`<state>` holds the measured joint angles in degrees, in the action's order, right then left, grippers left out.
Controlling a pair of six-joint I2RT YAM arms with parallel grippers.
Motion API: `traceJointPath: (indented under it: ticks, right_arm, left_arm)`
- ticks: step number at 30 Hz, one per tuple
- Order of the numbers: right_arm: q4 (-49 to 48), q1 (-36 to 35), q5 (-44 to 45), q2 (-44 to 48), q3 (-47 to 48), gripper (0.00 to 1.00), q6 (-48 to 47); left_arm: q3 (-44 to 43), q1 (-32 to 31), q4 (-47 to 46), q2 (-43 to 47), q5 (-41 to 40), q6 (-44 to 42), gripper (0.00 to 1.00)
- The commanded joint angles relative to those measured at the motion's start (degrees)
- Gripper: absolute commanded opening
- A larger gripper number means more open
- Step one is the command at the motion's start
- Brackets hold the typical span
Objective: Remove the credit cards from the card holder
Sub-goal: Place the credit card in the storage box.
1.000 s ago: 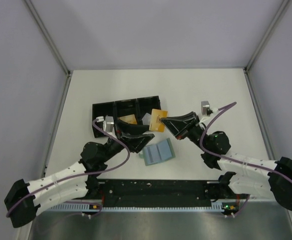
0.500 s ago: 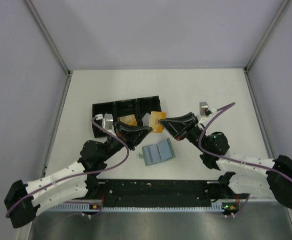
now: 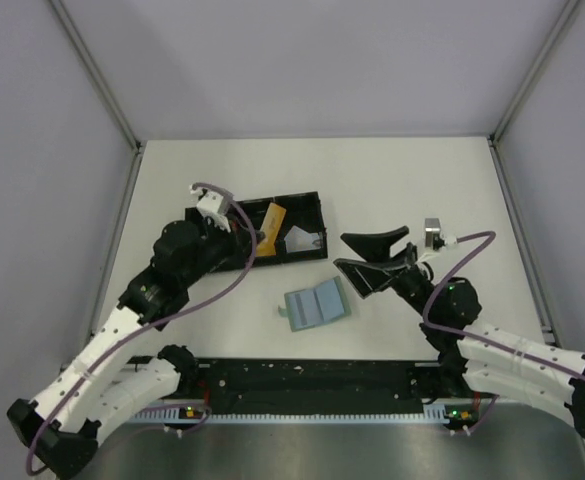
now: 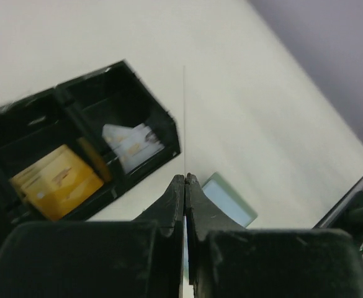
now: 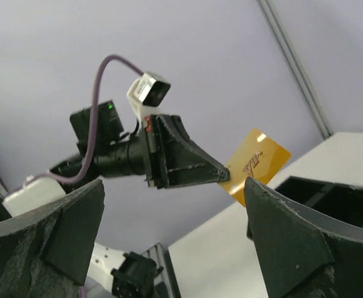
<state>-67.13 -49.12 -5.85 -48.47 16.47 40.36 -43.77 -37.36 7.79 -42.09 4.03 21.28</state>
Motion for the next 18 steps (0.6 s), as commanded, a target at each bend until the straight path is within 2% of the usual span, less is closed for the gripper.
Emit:
traceJointPath:
  ticks: [1,5,9,12,18]
  right_arm:
    - [11.1,0.4,-0.3,3.2,-1.5,0.93,-5.7]
    - [13.2,0.3,-0.3,5.2,-3.6,0.98,-7.0]
    - [17.5,0.4,-1.0,6.5,-3.9,0.98,-9.1]
    - [18.3,0.4,-0.8,6.9,-4.6,0.98,-10.1]
    - [17.6,0.4,-1.7,7.1,-5.6,0.98,-10.7]
  left_arm:
    - [-8.2,10.4,22.1,-8.4,12.1,-8.4,0.00]
    - [-14.6,18.0,31.2,-16.8,15.9,-13.1,0.00]
    - [-19.6,23.6,35.5,-25.7,19.8,-16.7,0.00]
    - [-24.2,25.3,39.2,-32.9,21.8,-19.7,0.00]
    - [-37.8,25.5,51.5,-52.9,22.4,-26.5,0.00]
